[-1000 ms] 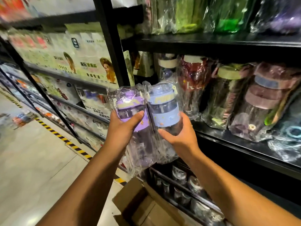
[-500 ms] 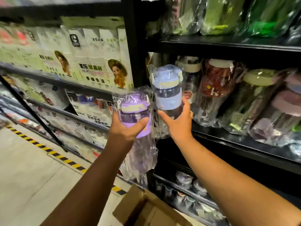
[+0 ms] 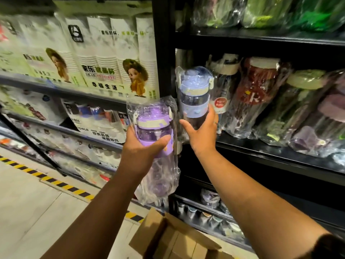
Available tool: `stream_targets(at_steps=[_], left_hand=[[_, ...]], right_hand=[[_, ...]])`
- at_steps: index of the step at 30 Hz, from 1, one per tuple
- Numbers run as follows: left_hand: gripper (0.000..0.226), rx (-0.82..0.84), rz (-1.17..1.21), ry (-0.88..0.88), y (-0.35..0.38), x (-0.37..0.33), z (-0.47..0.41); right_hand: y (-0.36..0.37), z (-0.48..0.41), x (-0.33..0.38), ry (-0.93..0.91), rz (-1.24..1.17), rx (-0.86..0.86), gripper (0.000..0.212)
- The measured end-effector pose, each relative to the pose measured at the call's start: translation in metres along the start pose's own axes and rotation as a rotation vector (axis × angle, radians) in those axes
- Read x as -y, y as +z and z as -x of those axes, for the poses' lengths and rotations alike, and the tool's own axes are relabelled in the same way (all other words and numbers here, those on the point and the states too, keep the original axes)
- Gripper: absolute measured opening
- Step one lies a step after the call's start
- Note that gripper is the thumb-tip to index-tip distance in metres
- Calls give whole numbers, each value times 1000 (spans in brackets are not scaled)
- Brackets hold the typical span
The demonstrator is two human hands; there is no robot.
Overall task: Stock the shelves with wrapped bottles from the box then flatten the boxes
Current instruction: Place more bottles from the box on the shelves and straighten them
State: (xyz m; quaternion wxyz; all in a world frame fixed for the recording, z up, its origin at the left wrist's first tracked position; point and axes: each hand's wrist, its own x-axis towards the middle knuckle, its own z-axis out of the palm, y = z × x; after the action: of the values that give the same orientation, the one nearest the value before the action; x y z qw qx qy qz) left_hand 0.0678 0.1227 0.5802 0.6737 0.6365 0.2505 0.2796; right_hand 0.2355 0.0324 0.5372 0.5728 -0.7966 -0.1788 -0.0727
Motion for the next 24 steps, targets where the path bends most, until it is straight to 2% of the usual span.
stream_targets(at_steps=[4,8,14,17,21,24], left_hand=[[71,6,12,9,-3,3,0],[84,-36,-2,-11,-3,4,3],[66,-126,-12,-28,-4,1,6],[82,-145,-43,-24,-4,2,6],[89,-157,-74,-13,-3,4,6],[105,-152,-124,-19,-5,6,5]], right_hand=[[1,9,-3,-4,143,-1,104],[-2,12,-7,-17,82,-18,96],[4,2,-4,13,93,-78,80],[9,-1,-4,38,109,-113,78],[19,-3,-3,82,125,-164,76],[25,-5,-3,113,126,-183,75]])
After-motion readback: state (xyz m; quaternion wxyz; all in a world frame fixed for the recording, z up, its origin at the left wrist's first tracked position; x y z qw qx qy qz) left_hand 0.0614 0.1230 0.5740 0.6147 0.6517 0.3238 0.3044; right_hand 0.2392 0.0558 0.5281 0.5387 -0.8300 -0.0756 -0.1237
